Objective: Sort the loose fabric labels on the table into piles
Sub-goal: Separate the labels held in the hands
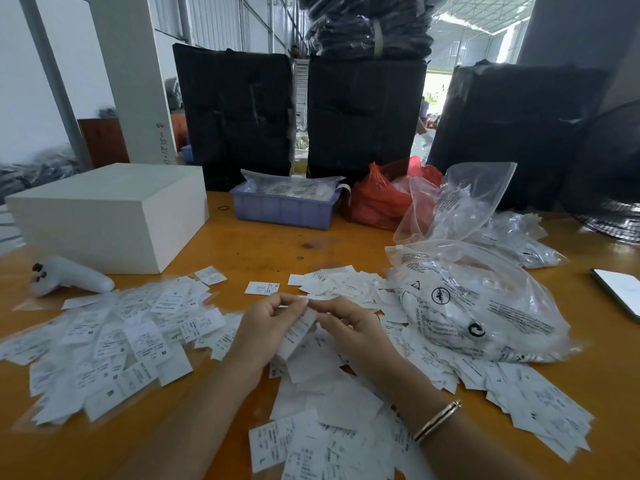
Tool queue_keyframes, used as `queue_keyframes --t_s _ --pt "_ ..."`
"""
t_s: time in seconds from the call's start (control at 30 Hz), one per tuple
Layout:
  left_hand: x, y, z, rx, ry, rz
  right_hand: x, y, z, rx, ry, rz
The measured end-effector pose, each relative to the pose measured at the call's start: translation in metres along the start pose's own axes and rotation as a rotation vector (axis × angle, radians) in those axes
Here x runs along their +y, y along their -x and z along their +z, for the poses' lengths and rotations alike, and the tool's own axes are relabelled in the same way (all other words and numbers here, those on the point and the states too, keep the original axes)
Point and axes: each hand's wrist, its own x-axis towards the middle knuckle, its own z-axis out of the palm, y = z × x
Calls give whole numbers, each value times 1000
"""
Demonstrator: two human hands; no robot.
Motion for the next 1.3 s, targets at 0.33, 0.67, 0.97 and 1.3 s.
queue_keyframes --t_s 0.33,0.67,0.97,1.3 --pt "-5 -11 -17 271 -58 39 -14 -6 -28 249 139 -96" --pt "-22 -25 -48 557 -724 175 23 -32 -168 688 612 404" --pt "-13 -15 -32 355 -928 457 39 -21 -165 402 1006 589" --pt "-14 -3 -4 -164 -760 698 26 -15 -165 658 999 307"
